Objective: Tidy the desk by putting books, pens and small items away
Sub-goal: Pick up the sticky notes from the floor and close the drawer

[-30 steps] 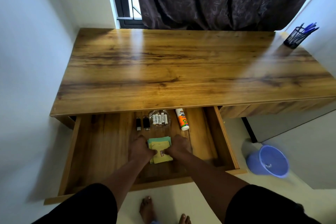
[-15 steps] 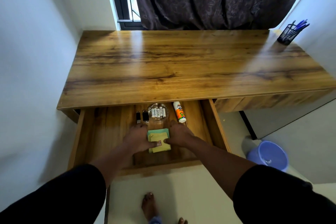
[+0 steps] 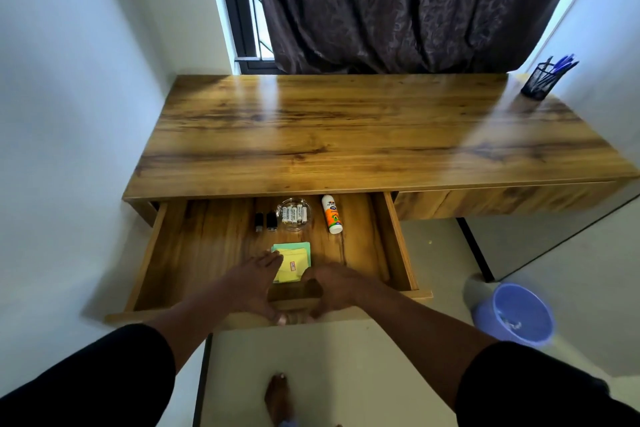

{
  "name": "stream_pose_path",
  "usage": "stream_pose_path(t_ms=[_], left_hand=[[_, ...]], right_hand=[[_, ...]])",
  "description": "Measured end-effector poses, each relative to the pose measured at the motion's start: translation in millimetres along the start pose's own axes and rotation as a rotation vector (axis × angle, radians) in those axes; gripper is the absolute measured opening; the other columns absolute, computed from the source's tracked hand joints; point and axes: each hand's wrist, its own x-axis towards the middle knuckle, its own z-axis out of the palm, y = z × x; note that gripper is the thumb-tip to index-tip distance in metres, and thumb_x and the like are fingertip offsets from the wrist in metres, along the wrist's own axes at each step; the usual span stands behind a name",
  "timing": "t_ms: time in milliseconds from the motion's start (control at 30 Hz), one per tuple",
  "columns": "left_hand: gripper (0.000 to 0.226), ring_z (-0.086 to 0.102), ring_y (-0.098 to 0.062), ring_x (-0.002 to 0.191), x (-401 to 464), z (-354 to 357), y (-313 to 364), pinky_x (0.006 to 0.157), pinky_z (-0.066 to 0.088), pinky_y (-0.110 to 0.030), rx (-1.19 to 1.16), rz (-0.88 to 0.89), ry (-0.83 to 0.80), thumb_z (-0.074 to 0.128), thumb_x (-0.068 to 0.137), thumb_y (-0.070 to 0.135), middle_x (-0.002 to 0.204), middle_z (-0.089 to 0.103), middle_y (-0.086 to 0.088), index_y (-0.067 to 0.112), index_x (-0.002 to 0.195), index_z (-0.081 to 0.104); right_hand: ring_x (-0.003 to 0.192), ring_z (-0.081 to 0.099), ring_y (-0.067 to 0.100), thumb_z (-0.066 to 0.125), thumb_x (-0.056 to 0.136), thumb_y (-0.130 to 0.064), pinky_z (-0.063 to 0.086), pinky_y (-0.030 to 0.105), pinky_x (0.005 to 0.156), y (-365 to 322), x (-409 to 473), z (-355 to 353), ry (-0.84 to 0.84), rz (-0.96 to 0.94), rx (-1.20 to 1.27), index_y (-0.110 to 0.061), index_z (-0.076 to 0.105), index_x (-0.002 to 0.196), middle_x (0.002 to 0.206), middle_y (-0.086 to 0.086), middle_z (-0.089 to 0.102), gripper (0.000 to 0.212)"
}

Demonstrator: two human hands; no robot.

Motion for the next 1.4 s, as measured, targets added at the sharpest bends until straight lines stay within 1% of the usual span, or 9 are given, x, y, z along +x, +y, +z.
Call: stream_pose_path(t_ms=[67,100,167,333,467,667,933,1233,1400], left_hand=[[0.157,-0.005,-0.028,0.16,3,8,-1,0.13,0.008,-0.042,0.04,-0.033,0.061,0.043,0.05,0.106,0.173,-0.002,-0.01,0.008,0.164,-0.004],[0.152,-0.005,-0.028,0.16,3,12,1,0.13,0.008,-0.043,0.061,-0.048,0.102,0.052,0.058,0.101,0.173,-0.002,-0.011,0.007,0.164,-0.003],[0.143,-0.006,-0.03,0.159,2,17,3,0.129,0.003,-0.044,0.088,-0.064,0.187,0.058,0.066,0.091,0.173,-0.002,-0.012,0.006,0.163,-0.003],[0.152,-0.015,-0.031,0.158,-2,17,4,0.126,-0.011,-0.046,0.142,-0.138,0.302,0.057,0.06,0.095,0.172,-0.009,-0.014,0.005,0.162,-0.01],[0.152,-0.021,-0.031,0.156,2,9,4,0.127,-0.009,-0.05,0.178,-0.19,0.288,0.054,0.061,0.096,0.17,-0.018,-0.013,0.006,0.161,-0.017],[0.153,-0.021,-0.03,0.156,19,-8,-6,0.128,-0.008,-0.049,0.155,-0.211,0.316,0.06,0.062,0.092,0.17,-0.018,-0.015,0.004,0.16,-0.018],[0.156,-0.027,-0.03,0.154,47,-38,-23,0.128,-0.008,-0.049,0.165,-0.192,0.343,0.067,0.062,0.087,0.167,-0.028,-0.015,0.003,0.158,-0.024],[0.151,-0.021,-0.032,0.156,81,-75,-47,0.129,-0.005,-0.045,0.159,-0.161,0.37,0.074,0.068,0.078,0.168,-0.024,-0.018,0.001,0.158,-0.02],[0.146,-0.014,-0.034,0.158,99,-98,-57,0.13,0.004,-0.046,0.251,-0.143,0.334,0.071,0.072,0.077,0.169,-0.019,-0.021,0.0,0.159,-0.017]], right_hand=[[0.137,0.044,0.029,0.084,0.078,-0.048,0.049,0.044,0.104,0,-5,1,0.097,-0.017,-0.121,-0.026,0.043,0.151,0.153,0.005,0.046,0.087],[0.139,0.041,0.03,0.083,0.078,-0.051,0.046,0.047,0.107,1,-7,2,0.134,-0.031,-0.167,-0.026,0.039,0.153,0.155,0.006,0.043,0.09],[0.144,0.033,0.03,0.081,0.078,-0.056,0.038,0.051,0.115,3,-9,3,0.19,-0.062,-0.232,-0.027,0.032,0.156,0.159,0.007,0.037,0.097],[0.155,0.012,0.034,0.078,0.069,-0.072,0.015,0.056,0.124,6,-5,1,0.337,-0.107,-0.385,-0.026,0.015,0.159,0.168,0.009,0.017,0.119],[0.157,-0.002,0.035,0.074,0.067,-0.078,0.005,0.06,0.125,10,5,-7,0.338,-0.079,-0.422,-0.024,0.004,0.162,0.171,0.01,0.005,0.13],[0.157,-0.005,0.036,0.077,0.069,-0.074,0.006,0.06,0.125,9,21,-23,0.37,-0.022,-0.454,-0.02,-0.003,0.163,0.171,0.012,-0.001,0.134],[0.156,-0.01,0.041,0.079,0.068,-0.073,0.005,0.059,0.126,13,47,-52,0.381,0.081,-0.43,-0.019,-0.009,0.162,0.171,0.014,-0.008,0.14],[0.156,-0.008,0.042,0.082,0.068,-0.067,0.005,0.058,0.126,17,86,-92,0.404,0.156,-0.438,-0.016,-0.008,0.162,0.169,0.017,-0.007,0.14],[0.155,0.001,0.043,0.085,0.068,-0.061,0.01,0.055,0.127,17,106,-110,0.42,0.145,-0.456,-0.013,-0.001,0.161,0.168,0.017,0.002,0.136]])
